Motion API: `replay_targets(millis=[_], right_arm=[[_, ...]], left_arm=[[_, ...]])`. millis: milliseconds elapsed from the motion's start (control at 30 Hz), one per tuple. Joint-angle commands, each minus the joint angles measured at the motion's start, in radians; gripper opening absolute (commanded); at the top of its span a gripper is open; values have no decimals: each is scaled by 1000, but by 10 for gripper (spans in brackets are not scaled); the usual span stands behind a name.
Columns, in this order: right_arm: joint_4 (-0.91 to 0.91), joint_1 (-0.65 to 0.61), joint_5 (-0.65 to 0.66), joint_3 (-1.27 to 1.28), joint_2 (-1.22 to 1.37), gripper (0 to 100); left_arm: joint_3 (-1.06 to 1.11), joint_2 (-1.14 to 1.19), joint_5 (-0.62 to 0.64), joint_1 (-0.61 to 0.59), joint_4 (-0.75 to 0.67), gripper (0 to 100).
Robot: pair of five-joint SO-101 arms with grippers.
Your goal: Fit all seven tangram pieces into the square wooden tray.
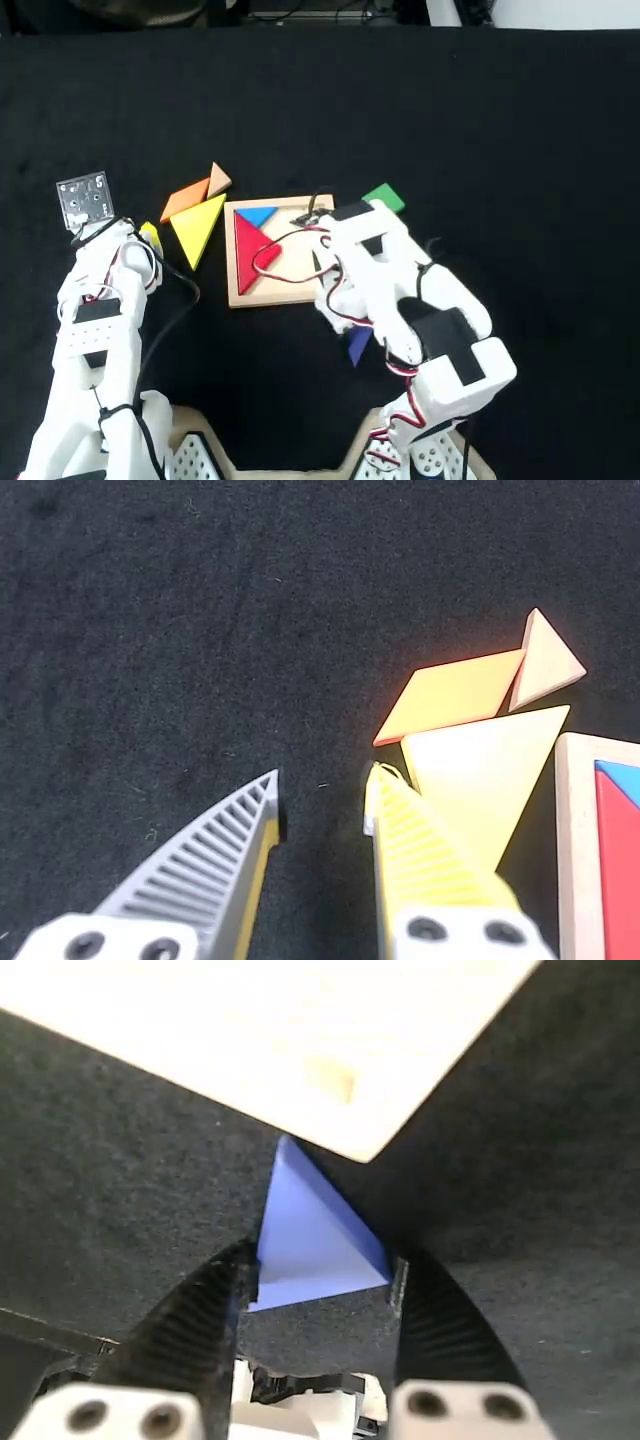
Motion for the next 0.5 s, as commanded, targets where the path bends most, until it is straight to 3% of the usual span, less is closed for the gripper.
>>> replay_targets(millis=[0, 267, 467], right_arm=[[18, 14, 31, -68, -47, 107], [193, 17, 89, -179, -203, 107], [141, 5, 138, -213, -389, 109]], left_arm=[[-8, 0, 2, -5, -18, 152], [-8, 0, 2, -5, -18, 152], [-8, 0, 2, -4, -18, 152]])
